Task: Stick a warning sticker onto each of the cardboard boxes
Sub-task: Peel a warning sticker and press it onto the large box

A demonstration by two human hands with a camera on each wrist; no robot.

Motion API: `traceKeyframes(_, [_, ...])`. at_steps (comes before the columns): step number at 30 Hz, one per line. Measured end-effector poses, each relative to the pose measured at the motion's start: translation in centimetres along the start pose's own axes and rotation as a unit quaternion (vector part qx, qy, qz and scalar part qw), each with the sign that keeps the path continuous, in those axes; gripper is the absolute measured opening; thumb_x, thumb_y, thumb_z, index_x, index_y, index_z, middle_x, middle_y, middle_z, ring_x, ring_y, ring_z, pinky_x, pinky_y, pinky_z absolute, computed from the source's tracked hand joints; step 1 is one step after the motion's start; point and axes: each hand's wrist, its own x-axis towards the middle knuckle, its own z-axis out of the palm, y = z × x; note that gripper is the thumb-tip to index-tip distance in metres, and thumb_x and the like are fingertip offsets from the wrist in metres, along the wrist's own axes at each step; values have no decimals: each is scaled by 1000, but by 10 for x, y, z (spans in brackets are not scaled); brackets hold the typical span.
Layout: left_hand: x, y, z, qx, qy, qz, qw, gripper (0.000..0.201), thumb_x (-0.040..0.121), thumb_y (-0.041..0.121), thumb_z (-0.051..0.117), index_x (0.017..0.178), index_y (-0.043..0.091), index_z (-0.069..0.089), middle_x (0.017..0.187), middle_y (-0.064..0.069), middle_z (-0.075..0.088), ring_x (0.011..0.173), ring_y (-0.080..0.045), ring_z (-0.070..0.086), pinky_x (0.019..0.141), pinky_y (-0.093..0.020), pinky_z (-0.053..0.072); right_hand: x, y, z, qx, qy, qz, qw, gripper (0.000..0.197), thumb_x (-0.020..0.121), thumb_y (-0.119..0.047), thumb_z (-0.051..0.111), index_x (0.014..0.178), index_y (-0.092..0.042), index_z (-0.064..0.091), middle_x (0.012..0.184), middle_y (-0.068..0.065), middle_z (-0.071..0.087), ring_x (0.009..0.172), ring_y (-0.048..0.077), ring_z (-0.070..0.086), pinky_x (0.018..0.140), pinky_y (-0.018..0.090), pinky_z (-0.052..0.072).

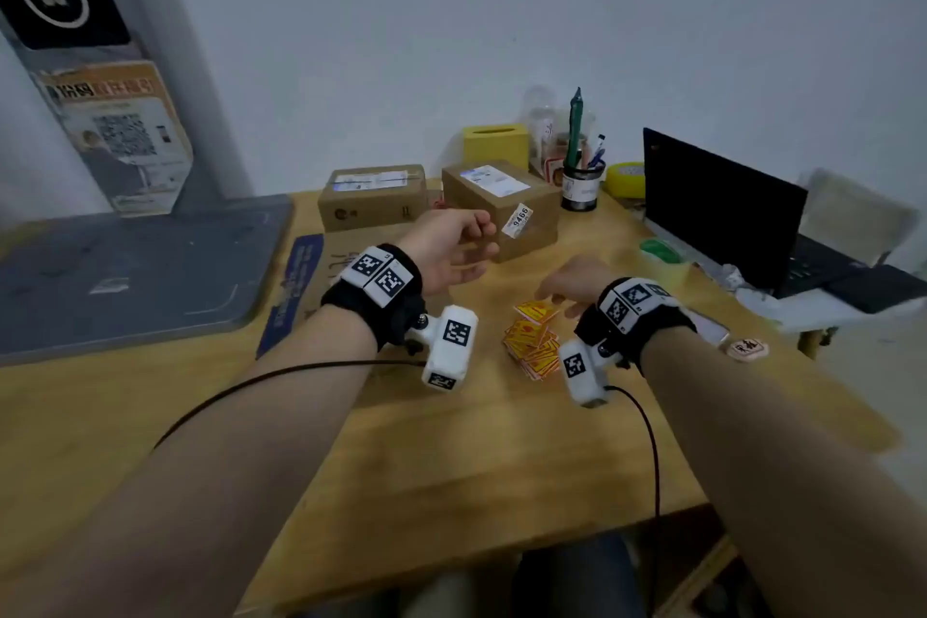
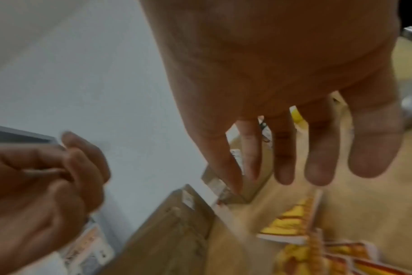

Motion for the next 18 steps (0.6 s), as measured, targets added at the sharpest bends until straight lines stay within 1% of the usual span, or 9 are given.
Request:
traceKeyframes(4, [20,2,5,-3,-9,-13,1000,26,90,-1,43,85,20,60,76,6,67,71,-18,66,66,-31,50,22,11,4,-64,-10,55,996,63,80,-41,84,121,3,63,112,16,66,94,31,62,57,31,44])
traceKeyframes(5, [23,4,8,-2,-15,-14,1000,26,90,0,43,85,20,60,76,6,67,70,-17,66,66,-30,50,25,13,4,-73,-11,58,996,67,80,-43,84,123,3,60,111,16,64,95,31,61,57,31,43])
traceKeyframes(7, [29,6,11,-2,-25,-10,1000,26,90,0,44,84,21,59,76,7,66,67,-16,67,64,-29,51,27,9,4,-92,-18,62,994,72,80,-48,83,126,1,57,111,13,60,96,30,58,66,32,45])
traceKeyframes(9, [35,8,13,-1,-37,-9,999,27,90,1,44,82,21,59,75,8,66,65,-14,67,63,-29,51,30,8,7,-118,-17,62,991,69,78,-52,83,119,-2,59,107,11,62,94,28,58,73,34,47])
traceKeyframes(11, [39,8,15,2,-43,-10,999,27,90,1,44,82,21,59,75,8,66,65,-14,67,63,-29,51,37,14,16,-158,-15,53,986,66,73,-54,82,105,1,68,90,7,68,78,25,63,69,33,51])
traceKeyframes(12, [40,7,16,2,-46,-9,999,27,90,1,44,82,21,59,75,8,66,65,-14,67,63,-29,51,43,17,20,-189,-5,46,981,62,72,-53,81,100,2,72,80,3,67,70,22,63,66,32,51])
traceKeyframes(14, [42,6,16,2,-48,-10,999,27,89,1,43,82,22,59,74,8,66,64,-13,67,63,-29,51,50,22,25,-208,16,45,977,45,66,-46,82,82,-6,70,70,0,62,61,21,60,61,32,50])
traceKeyframes(16, [42,5,14,2,-46,-9,999,27,89,1,44,82,22,59,72,8,67,64,-14,67,64,-29,51,45,15,25,-196,12,56,979,46,57,-44,84,81,-7,69,65,3,63,58,24,62,59,36,58])
traceKeyframes(18, [41,5,12,1,-43,-9,999,27,89,1,44,82,21,59,70,9,68,66,-15,66,66,-30,50,38,8,23,-196,-1,60,979,48,53,-46,86,75,-8,67,68,5,70,64,26,71,67,44,64])
